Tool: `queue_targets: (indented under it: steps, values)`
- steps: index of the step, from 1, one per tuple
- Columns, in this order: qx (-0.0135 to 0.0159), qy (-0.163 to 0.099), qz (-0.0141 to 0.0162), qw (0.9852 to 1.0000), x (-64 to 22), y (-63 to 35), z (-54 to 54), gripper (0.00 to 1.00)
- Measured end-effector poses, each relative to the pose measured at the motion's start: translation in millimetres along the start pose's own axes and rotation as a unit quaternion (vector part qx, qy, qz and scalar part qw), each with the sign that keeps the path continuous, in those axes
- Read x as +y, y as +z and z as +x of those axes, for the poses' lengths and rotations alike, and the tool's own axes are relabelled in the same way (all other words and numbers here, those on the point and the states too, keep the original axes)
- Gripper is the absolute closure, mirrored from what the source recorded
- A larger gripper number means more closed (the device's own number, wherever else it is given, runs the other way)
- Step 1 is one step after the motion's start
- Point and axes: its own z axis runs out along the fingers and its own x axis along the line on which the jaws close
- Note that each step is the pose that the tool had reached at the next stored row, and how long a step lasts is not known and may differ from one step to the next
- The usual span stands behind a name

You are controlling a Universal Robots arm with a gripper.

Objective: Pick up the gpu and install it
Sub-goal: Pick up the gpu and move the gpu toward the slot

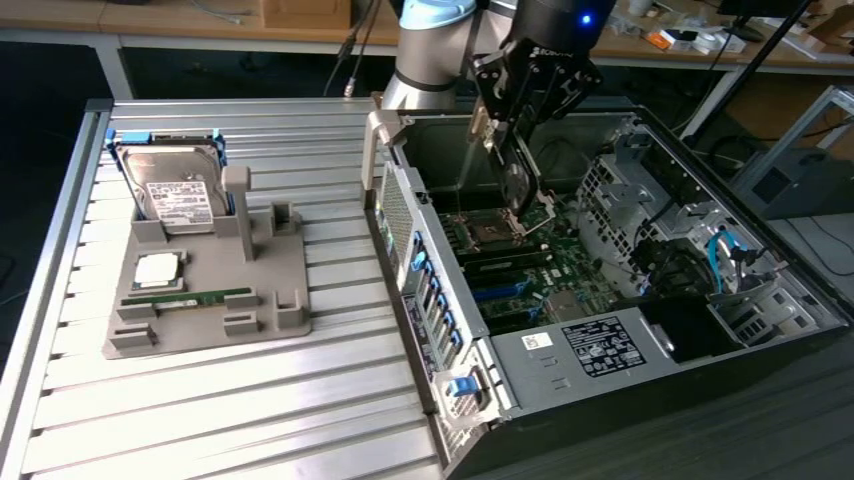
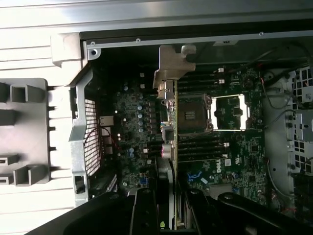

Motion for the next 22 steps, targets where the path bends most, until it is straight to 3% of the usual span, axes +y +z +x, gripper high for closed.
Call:
queue_targets:
  steps: [22]
  values:
    - [0.0000, 0.000, 0.0000, 1.0000, -1.8, 8.8, -15.3, 0.73]
